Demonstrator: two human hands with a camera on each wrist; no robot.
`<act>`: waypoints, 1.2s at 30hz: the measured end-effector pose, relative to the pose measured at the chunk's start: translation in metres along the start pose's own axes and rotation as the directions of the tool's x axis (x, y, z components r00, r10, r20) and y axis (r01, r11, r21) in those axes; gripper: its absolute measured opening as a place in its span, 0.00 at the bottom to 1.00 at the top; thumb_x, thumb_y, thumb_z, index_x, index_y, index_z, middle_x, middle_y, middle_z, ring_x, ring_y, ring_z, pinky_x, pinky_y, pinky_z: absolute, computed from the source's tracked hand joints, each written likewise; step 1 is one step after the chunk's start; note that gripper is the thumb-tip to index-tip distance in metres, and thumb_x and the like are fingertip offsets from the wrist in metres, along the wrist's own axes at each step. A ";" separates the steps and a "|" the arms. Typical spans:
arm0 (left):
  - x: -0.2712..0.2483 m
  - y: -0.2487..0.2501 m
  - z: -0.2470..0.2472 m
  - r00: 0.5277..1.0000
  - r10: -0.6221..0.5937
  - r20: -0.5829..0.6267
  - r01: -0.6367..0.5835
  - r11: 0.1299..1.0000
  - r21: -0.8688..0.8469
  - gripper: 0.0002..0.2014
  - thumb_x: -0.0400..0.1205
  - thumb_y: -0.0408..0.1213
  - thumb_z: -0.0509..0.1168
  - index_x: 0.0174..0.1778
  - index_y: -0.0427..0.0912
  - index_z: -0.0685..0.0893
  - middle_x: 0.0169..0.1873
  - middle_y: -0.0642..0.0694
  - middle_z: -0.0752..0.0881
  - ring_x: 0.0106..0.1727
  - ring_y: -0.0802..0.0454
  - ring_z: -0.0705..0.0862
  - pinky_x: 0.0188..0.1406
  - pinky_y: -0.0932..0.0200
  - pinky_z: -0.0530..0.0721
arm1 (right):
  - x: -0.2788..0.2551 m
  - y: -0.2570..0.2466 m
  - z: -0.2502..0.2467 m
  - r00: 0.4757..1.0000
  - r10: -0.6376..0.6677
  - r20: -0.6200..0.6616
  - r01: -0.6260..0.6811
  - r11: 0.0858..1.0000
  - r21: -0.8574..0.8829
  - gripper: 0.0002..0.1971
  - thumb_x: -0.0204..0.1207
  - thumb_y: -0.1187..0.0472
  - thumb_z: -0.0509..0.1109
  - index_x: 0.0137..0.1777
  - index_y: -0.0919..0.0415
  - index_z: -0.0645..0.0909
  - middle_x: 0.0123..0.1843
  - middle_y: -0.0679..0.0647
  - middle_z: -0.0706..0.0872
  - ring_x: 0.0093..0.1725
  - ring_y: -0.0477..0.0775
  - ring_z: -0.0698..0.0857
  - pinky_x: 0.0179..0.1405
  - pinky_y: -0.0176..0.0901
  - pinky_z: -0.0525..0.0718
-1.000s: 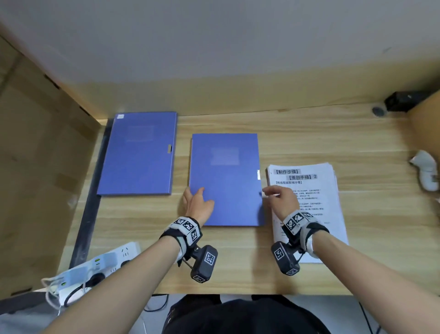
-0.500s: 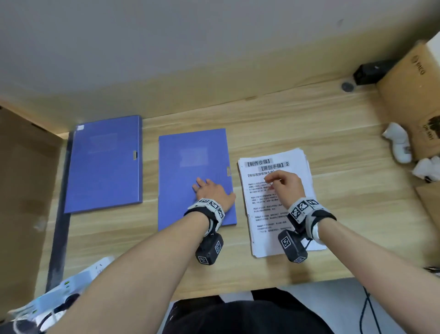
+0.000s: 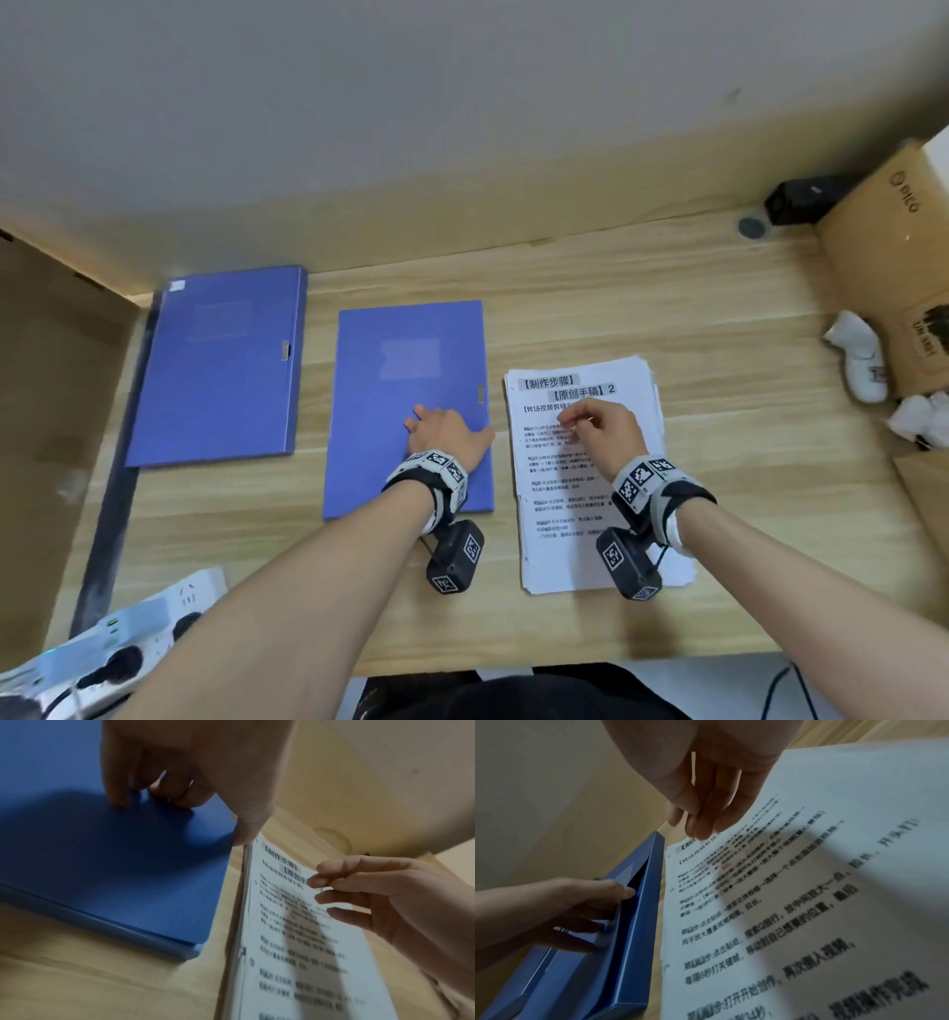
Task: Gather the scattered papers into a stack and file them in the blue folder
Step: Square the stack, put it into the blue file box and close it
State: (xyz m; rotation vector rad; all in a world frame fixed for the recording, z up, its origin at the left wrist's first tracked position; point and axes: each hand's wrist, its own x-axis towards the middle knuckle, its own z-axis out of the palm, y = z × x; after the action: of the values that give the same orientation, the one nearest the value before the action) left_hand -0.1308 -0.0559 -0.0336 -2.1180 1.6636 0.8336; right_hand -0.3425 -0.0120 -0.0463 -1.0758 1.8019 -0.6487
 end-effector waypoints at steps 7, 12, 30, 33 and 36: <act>-0.022 -0.019 -0.053 0.998 0.050 -0.035 -0.060 0.867 -0.494 0.18 0.67 0.48 0.66 0.48 0.42 0.83 0.47 0.47 0.86 0.52 0.41 0.82 0.46 0.53 0.79 | 0.006 -0.037 0.022 0.985 -0.088 0.148 0.100 0.992 -0.074 0.20 0.73 0.72 0.60 0.38 0.47 0.86 0.42 0.45 0.90 0.45 0.56 0.90 0.50 0.55 0.89; -0.045 -0.062 -0.107 0.987 -0.032 -0.155 -0.094 0.668 -0.738 0.08 0.62 0.28 0.58 0.27 0.47 0.71 0.20 0.48 0.67 0.29 0.45 0.64 0.32 0.55 0.63 | 0.010 -0.069 0.060 0.930 -0.185 0.316 0.255 0.947 -0.196 0.18 0.73 0.71 0.62 0.50 0.51 0.89 0.56 0.51 0.90 0.60 0.53 0.87 0.65 0.47 0.82; -0.036 -0.189 -0.129 0.903 0.082 -0.422 0.157 0.850 0.502 0.47 0.75 0.37 0.68 0.87 0.47 0.46 0.83 0.34 0.31 0.85 0.37 0.30 0.79 0.25 0.45 | 0.009 -0.081 0.088 0.742 -0.122 0.659 0.653 0.356 -0.669 0.28 0.79 0.61 0.57 0.79 0.44 0.70 0.87 0.48 0.57 0.82 0.57 0.64 0.68 0.50 0.79; -0.024 -0.194 -0.112 0.945 0.052 -0.322 0.132 0.842 0.523 0.39 0.79 0.47 0.63 0.85 0.50 0.54 0.86 0.38 0.36 0.86 0.40 0.33 0.74 0.18 0.39 | 0.010 -0.075 0.085 0.778 -0.145 0.612 0.618 0.353 -0.703 0.27 0.78 0.59 0.59 0.79 0.47 0.70 0.85 0.50 0.60 0.79 0.58 0.67 0.66 0.50 0.80; -0.006 -0.199 -0.102 0.972 0.013 -0.233 0.096 0.887 0.451 0.34 0.82 0.48 0.57 0.85 0.50 0.55 0.86 0.41 0.38 0.87 0.42 0.35 0.75 0.19 0.37 | 0.011 -0.065 0.086 0.794 -0.153 0.589 0.603 0.326 -0.728 0.30 0.77 0.56 0.60 0.81 0.50 0.66 0.84 0.53 0.60 0.77 0.59 0.66 0.68 0.48 0.77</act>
State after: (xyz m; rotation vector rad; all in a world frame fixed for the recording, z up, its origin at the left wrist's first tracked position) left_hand 0.0840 -0.0568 0.0293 -1.9512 1.7081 0.1473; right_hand -0.2421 -0.0514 -0.0389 -2.2543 1.4143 0.4495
